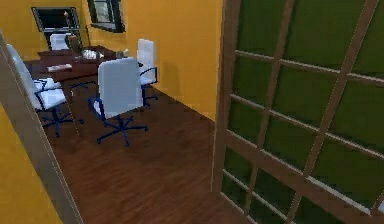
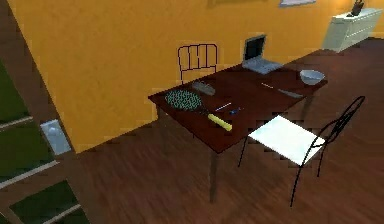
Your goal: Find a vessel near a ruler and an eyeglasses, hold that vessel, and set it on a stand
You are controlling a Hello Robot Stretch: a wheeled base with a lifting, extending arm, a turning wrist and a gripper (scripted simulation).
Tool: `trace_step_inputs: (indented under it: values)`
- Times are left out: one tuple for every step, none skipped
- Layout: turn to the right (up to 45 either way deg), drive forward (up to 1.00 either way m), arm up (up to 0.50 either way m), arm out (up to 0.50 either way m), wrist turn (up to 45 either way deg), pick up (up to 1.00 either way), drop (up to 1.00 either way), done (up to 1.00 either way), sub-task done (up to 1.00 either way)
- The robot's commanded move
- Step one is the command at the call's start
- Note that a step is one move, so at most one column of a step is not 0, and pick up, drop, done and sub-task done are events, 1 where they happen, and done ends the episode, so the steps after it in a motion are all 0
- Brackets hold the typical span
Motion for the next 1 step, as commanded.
trace_step_inputs:
  values:
    - [0.0, 0.2, 0.0, 0.0, 0.0, 0.0, 0.0, 0.0, 0.0]
